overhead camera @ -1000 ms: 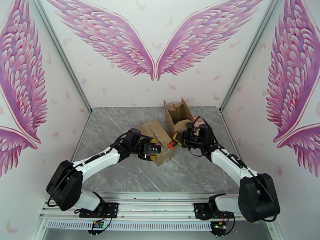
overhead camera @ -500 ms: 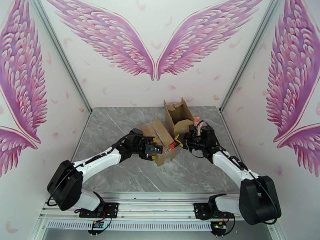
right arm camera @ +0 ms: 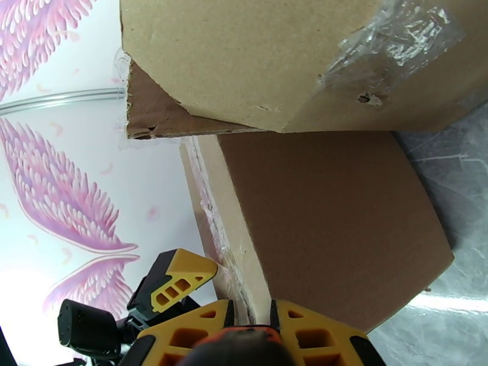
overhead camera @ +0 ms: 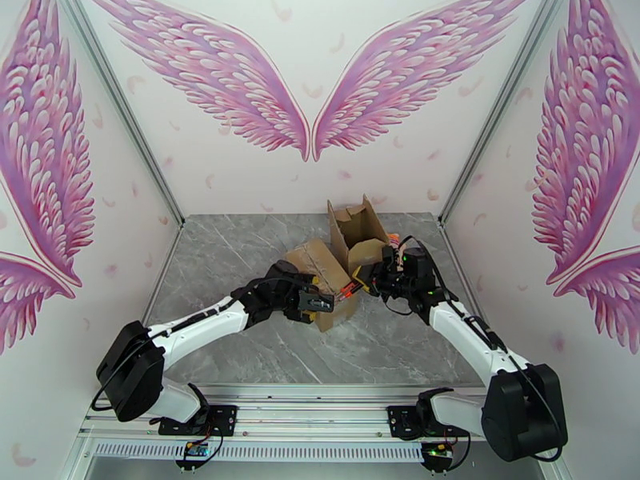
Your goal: Unpack the express box
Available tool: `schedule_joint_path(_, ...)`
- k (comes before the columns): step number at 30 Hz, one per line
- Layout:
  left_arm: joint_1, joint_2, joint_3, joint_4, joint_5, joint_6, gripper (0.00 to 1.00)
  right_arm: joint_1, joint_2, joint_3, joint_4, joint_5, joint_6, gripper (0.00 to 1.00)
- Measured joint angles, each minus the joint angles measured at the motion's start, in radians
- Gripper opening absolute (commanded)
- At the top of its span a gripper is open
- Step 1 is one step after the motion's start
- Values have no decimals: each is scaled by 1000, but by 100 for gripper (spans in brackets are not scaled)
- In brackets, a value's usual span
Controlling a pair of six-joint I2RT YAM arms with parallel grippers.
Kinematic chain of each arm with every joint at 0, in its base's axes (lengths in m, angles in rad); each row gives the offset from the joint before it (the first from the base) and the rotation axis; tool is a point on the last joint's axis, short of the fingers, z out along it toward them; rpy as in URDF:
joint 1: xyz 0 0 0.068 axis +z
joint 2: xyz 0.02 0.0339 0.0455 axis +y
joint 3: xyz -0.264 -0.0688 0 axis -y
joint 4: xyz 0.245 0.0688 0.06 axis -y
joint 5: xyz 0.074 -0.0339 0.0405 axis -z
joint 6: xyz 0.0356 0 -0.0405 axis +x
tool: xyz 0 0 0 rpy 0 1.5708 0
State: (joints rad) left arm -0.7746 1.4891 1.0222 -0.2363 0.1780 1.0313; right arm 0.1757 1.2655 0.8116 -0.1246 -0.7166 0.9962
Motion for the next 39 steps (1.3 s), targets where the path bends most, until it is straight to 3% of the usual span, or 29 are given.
schedule_joint_path(3,-2,1,55,-71,0,33,99,2,39,19,3,-14,-24,0)
schedule_joint_path(7,-1,27,156,-182,8,101,99,4,82,64,-15,-36,-70,0)
schedule_joint_path(15,0,199,370,-413,16,243,89,4,119,97,-14,-43,-97,0)
schedule_joint_path(22,2,249,398,-439,12,222,79,3,89,40,50,0,30,0)
schedule_joint_path(31,7,297,446,-433,34,91,75,8,-89,-89,92,200,146,0)
schedule_joint_path(39,0,330,485,-433,41,-30,74,90,-257,-168,88,457,199,0)
